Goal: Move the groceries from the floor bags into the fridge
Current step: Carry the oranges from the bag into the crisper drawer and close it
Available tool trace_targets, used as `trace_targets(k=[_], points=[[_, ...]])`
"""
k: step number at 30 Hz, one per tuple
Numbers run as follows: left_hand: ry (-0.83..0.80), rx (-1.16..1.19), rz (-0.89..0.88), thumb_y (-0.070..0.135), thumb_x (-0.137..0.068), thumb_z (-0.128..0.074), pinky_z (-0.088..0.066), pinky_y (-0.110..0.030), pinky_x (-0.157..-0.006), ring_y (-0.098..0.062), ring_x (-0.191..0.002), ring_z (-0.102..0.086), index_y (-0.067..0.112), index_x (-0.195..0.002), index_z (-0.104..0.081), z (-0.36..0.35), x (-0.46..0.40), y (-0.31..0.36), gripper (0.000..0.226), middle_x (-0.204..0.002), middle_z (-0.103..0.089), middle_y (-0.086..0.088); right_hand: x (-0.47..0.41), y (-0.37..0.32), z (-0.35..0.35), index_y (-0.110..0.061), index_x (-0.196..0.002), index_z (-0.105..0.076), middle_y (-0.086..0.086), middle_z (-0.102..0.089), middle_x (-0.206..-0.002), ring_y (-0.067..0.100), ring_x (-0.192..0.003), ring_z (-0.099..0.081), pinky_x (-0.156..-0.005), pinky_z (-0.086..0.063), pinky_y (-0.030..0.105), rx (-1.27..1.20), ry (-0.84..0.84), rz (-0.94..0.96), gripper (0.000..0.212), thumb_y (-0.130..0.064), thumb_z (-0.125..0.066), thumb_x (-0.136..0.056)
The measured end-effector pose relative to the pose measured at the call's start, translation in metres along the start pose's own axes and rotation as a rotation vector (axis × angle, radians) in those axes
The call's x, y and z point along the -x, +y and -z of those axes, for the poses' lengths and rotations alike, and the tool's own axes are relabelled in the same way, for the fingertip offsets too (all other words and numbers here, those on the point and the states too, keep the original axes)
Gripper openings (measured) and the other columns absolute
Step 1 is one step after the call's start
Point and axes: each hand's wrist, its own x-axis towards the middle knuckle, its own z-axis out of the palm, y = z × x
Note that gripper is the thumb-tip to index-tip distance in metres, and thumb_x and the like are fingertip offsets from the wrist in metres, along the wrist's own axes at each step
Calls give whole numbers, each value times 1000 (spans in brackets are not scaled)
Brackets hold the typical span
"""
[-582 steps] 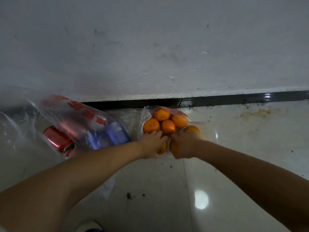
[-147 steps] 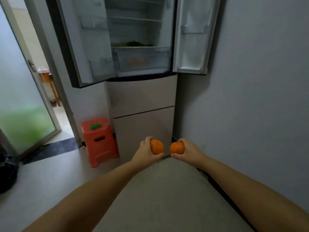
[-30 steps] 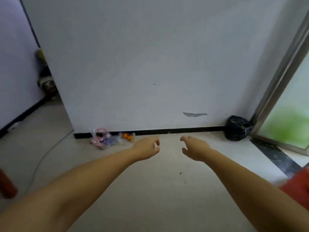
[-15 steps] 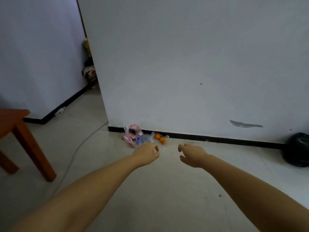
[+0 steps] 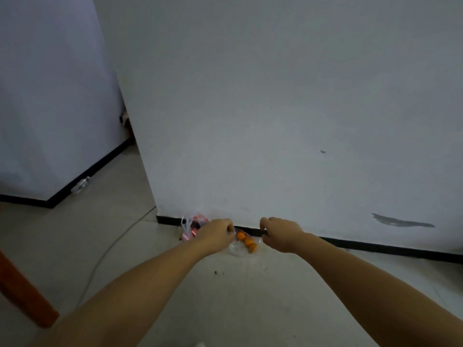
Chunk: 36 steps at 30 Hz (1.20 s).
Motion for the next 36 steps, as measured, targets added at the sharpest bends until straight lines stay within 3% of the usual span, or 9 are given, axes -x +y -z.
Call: trace_targets(k=[3, 12, 22, 25, 27, 30, 34, 36], points=[[-1, 10, -32, 25, -91, -50, -49, -33, -75, -22, -89, -62, 18, -103, -61, 11, -63, -5, 18, -103, -67, -6, -61, 20, 7, -15, -127, -44, 9, -54, -123, 29, -108, -56, -87, -47, 38, -2, -4, -15, 36, -35, -42, -97], [-122, -13, -37, 26, -92, -50, -46, -28, -75, -18, -87, -58, 17, -105, -61, 48, -252, -30, 20, -109, -64, -5, -213, 84, 28, -18, -126, -45, 6, -56, -121, 24, -104, -57, -84, -47, 33, -152, 2, -126, 33, -33, -41, -98], [-232, 12, 37, 24, -90, -50, -49, -33, -81, -24, -95, -62, 18, -95, -62, -20, -419, -55, 14, -103, -67, -6, -365, 186, -12, -16, -126, -45, 8, -55, -124, 26, -108, -56, -86, -45, 35, -201, -147, -147, 33, -32, -40, -98], [-282, 26, 61, 24, -91, -47, -46, -34, -75, -26, -93, -62, 27, -68, -45, -68, -466, -84, 23, -82, -60, -1, -414, 206, -57, -15, -124, -46, 9, -56, -124, 28, -109, -56, -87, -45, 35, -233, -218, -139, 32, -31, -40, -97], [-319, 33, 94, 24, -92, -44, -44, -34, -74, -29, -95, -62, 27, -61, -36, -108, -492, -108, 32, -80, -57, -4, -442, 214, -100, -16, -124, -48, 7, -56, -125, 26, -110, -56, -89, -46, 36, -266, -267, -154, 33, -34, -41, -96], [-398, 50, 151, 22, -97, -39, -42, -35, -82, -29, -111, -57, 18, -81, -57, -186, -530, -155, 24, -103, -60, -14, -486, 219, -187, -17, -120, -51, 6, -58, -121, 25, -107, -58, -89, -48, 35, -323, -334, -200, 29, -31, -40, -97], [-453, 37, 103, 22, -92, -43, -40, -28, -71, -23, -95, -61, 18, -85, -58, -316, -592, -232, 18, -93, -63, -10, -553, 218, -325, -16, -110, -55, 7, -60, -113, 21, -94, -58, -79, -44, 27, -409, -320, -235, 23, -20, -38, -95], [-474, 35, 87, 21, -93, -42, -41, -29, -74, -22, -94, -60, 16, -91, -60, -382, -629, -266, 19, -101, -65, -11, -596, 220, -404, -16, -111, -57, 7, -60, -116, 24, -100, -58, -82, -44, 29, -450, -323, -188, 24, -19, -40, -94]])
